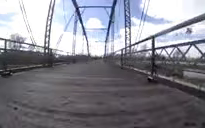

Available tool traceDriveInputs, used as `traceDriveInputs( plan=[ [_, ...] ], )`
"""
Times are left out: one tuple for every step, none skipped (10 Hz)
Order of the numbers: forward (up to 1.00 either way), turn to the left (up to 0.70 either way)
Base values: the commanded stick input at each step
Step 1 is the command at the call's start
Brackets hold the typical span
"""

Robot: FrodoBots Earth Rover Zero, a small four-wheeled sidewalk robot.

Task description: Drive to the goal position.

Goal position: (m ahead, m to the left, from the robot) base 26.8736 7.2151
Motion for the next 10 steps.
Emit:
traceDriveInputs(
  plan=[
    [1.00,0.00],
    [1.00,0.00],
    [1.00,0.00],
    [1.00,0.00],
    [1.00,0.00],
    [1.00,0.00],
    [1.00,0.00],
    [1.00,0.00],
    [1.00,0.00],
    [1.00,-0.10]
  ],
)
